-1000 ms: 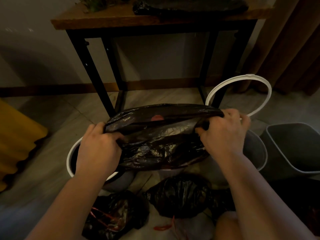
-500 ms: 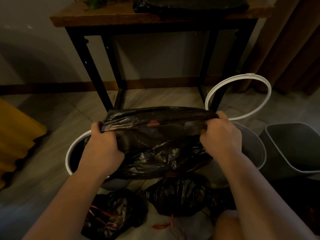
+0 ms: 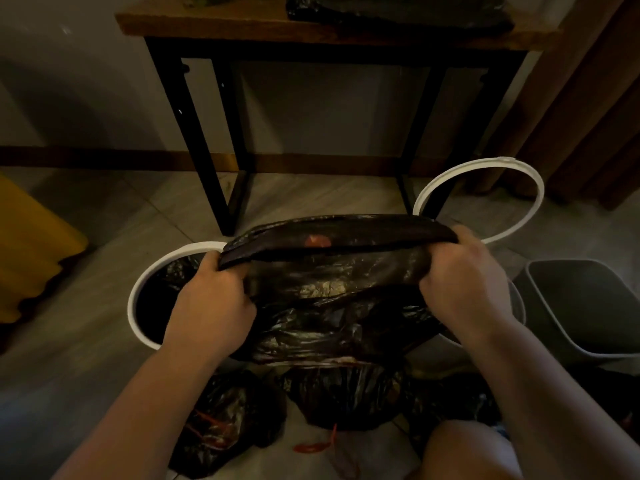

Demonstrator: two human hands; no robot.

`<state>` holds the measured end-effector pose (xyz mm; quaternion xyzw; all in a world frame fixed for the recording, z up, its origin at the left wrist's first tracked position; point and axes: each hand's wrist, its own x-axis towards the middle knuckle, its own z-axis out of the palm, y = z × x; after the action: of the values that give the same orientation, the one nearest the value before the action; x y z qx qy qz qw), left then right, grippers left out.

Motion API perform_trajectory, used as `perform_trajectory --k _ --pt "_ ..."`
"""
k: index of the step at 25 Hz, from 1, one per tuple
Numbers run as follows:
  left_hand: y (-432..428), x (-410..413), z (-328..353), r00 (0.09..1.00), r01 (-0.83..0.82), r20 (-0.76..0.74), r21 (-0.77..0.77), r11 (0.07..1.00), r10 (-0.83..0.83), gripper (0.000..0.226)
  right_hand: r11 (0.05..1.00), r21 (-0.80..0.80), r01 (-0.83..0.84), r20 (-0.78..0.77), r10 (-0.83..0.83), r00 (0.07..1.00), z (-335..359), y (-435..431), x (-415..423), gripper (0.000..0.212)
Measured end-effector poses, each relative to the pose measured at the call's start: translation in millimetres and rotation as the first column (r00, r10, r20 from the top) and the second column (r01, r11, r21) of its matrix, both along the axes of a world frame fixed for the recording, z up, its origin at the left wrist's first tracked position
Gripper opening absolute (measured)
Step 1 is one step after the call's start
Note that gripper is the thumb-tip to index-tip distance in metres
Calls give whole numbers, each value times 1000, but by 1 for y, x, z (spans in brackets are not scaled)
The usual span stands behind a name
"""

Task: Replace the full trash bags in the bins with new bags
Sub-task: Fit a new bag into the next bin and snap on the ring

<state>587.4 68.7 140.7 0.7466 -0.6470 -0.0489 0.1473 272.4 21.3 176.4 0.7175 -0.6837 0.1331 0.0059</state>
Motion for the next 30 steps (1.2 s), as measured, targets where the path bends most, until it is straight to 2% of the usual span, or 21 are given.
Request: perform_trajectory --k 3,5,7,10,12,14,16,17,19,22,24,25,26,28,30 --pt "6 -3 -7 997 -24 -78 80 996 30 56 990 118 77 -69 -70 995 -2 3 -7 27" --pt "11 -5 -9 990 12 -143 153 988 10 58 975 211 67 -62 -55 997 -6 5 -8 22" --pt "16 -6 -13 981 58 -195 216 975 -15 66 959 279 52 -51 -39 998 -9 9 -7 6" --pt "26 -4 -17 976 111 -208 185 976 -72 69 950 311 21 -69 1 998 -15 13 -14 3" --pt "36 -2 -24 971 103 -227 127 987 -72 63 939 344 -26 -11 32 999 -23 13 -21 13" --pt "45 -1 -33 963 52 -268 152 987 -10 50 865 490 -108 103 66 993 -38 12 -27 28" --pt "50 -2 -44 948 -16 -310 203 979 80 32 723 663 -193 153 121 981 -59 7 -26 45" --pt "52 -3 -50 942 -24 -322 212 977 93 30 648 728 -226 149 172 974 -71 4 -24 49" --pt "52 -5 -66 931 26 -360 234 972 62 40 540 795 -275 166 242 956 -93 -5 -15 52" --pt "39 -6 -84 883 127 -465 369 921 64 65 522 790 -321 295 135 946 -117 -23 -7 55" --pt "22 -6 -88 783 171 -604 442 881 151 66 573 758 -311 402 -36 915 -125 -37 -1 50" --pt "12 -7 -88 691 171 -687 456 873 224 63 610 731 -306 478 -137 868 -127 -45 5 44" --pt "1 -9 -87 590 156 -750 468 870 298 60 643 700 -312 572 -243 783 -129 -53 10 40" --pt "-24 -15 -88 434 125 -812 484 866 392 57 683 639 -354 743 -426 517 -132 -70 23 46" --pt "-47 -23 -89 351 128 -841 480 868 413 57 708 596 -379 803 -538 258 -137 -91 30 58"
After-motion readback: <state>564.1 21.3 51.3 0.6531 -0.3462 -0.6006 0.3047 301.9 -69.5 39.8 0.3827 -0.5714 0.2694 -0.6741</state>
